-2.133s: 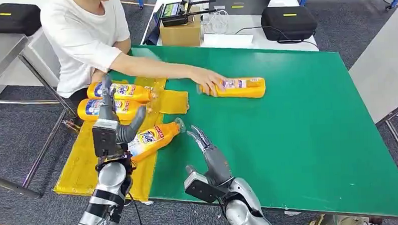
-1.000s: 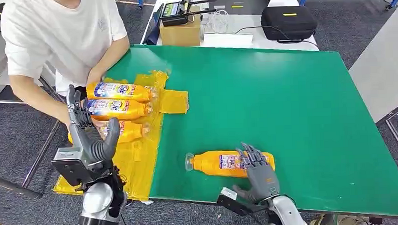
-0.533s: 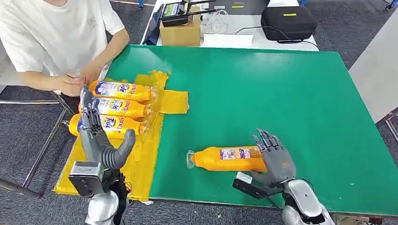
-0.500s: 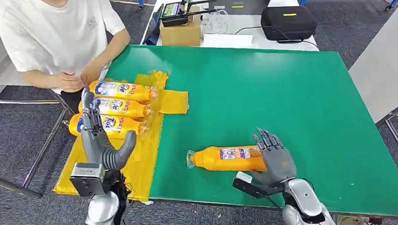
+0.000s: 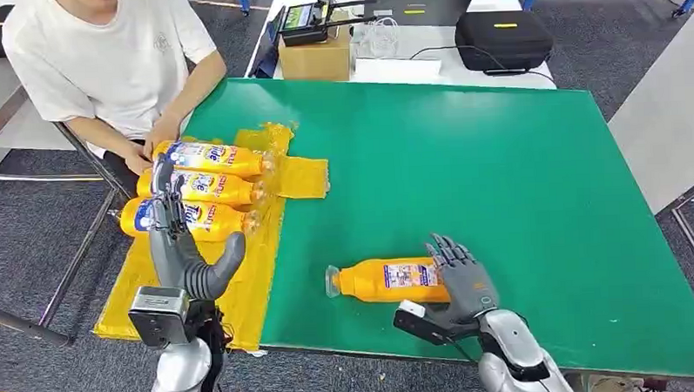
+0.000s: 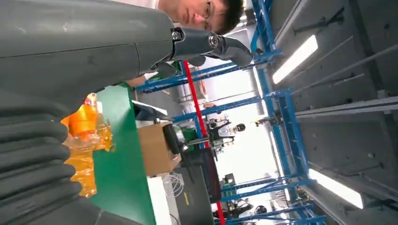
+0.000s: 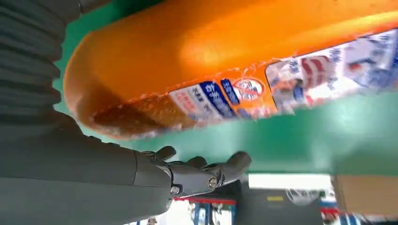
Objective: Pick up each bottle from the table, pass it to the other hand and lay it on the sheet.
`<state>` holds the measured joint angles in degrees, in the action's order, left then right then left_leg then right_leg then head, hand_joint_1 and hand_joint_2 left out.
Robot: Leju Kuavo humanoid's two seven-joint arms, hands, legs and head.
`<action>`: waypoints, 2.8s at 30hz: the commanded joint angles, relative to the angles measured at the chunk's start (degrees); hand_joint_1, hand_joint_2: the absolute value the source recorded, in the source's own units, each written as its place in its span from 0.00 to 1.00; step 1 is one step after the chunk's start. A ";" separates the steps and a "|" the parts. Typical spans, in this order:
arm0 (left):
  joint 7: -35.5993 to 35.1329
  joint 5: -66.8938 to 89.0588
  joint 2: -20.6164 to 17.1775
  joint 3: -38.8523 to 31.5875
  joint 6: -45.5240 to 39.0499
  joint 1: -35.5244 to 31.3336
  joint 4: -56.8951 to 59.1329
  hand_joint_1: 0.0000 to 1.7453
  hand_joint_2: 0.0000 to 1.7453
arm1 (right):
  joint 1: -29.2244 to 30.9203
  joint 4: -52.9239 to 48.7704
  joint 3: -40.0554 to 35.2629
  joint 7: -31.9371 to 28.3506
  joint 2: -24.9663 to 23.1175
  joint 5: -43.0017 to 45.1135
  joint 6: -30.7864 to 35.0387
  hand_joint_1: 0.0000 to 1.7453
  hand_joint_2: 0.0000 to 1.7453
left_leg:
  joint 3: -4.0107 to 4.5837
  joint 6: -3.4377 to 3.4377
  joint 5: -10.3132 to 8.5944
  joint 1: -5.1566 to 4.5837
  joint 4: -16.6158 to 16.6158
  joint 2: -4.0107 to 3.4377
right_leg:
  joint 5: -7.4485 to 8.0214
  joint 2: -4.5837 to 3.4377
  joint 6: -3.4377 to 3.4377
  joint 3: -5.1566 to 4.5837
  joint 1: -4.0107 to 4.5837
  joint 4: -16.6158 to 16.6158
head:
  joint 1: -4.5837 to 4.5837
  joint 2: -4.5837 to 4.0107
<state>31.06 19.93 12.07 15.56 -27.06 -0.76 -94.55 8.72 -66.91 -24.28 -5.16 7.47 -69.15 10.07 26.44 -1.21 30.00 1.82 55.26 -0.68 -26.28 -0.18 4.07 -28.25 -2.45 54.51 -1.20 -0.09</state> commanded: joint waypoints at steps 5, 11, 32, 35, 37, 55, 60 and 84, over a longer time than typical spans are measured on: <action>-2.03 3.05 -0.71 -0.88 -0.83 1.48 -0.45 0.00 1.00 | 3.99 6.34 -3.58 17.72 -0.77 -12.41 -5.27 0.00 1.00 | -0.13 0.14 -0.03 0.03 -0.10 -0.01 | 0.05 -0.03 -0.26 0.09 0.08 -0.12 | -0.02 0.00; -2.00 3.33 -0.38 -1.47 -0.40 0.59 0.94 0.00 1.00 | 5.00 9.73 -1.37 11.55 -1.20 -6.50 -8.13 1.00 1.00 | -0.26 0.16 -0.06 0.06 -0.11 0.07 | 0.07 0.05 -0.29 0.26 0.12 -0.17 | 0.02 0.00; -0.44 0.19 -1.36 -0.62 -1.42 -1.45 5.15 0.00 1.00 | 5.44 17.60 -0.05 -1.92 -2.22 11.32 -5.27 1.00 1.00 | -0.90 0.08 -0.02 0.09 -0.09 -0.07 | 0.03 -0.04 -0.15 0.78 0.13 -0.16 | 0.02 0.00; 0.30 -0.17 -1.47 0.04 -1.30 -1.24 5.62 0.00 1.00 | 1.51 10.57 4.67 -7.10 -4.72 20.54 -3.57 1.00 1.00 | -0.87 0.09 -0.05 0.11 -0.11 0.01 | 0.04 0.03 -0.21 0.77 0.16 -0.19 | 0.02 0.00; -0.26 -0.67 -1.17 0.70 -0.49 -0.98 6.54 0.00 1.00 | -0.09 5.92 6.33 -7.92 -6.26 22.41 -1.24 1.00 1.00 | -0.89 0.09 -0.03 0.11 -0.11 -0.03 | 0.03 0.00 -0.22 0.77 0.16 -0.17 | 0.02 0.00; -8.15 -17.42 1.92 7.02 15.20 -1.48 19.44 0.00 1.00 | -7.41 -10.85 18.70 -21.68 -18.54 46.31 10.48 1.00 1.00 | -0.13 0.09 0.00 -0.03 -0.06 0.05 | -0.01 0.03 -0.18 0.07 0.02 -0.05 | 0.00 0.00; -9.74 -17.21 0.84 8.37 17.03 -0.76 18.28 0.00 1.00 | -5.83 -9.88 15.42 -21.27 -18.48 46.72 8.21 1.00 1.00 | -0.15 0.22 -0.01 0.03 -0.11 0.00 | 0.05 -0.02 -0.36 0.09 0.12 -0.15 | 0.02 0.00; -8.85 -6.48 1.18 11.69 19.88 -6.69 22.85 0.00 1.00 | 1.47 -1.30 -3.50 -20.98 -19.63 41.26 4.23 1.00 1.00 | -0.10 0.09 0.00 0.01 -0.07 -0.05 | 0.02 -0.07 -0.16 0.07 0.04 -0.06 | 0.00 0.00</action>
<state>22.75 13.77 14.36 26.77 -8.22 -3.66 -76.21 6.42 -74.99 -23.43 -25.90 -12.90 -28.15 14.95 26.42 -1.21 30.00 1.82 55.26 -0.72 -26.28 -0.22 4.07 -28.24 -2.44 54.51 -1.20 -0.09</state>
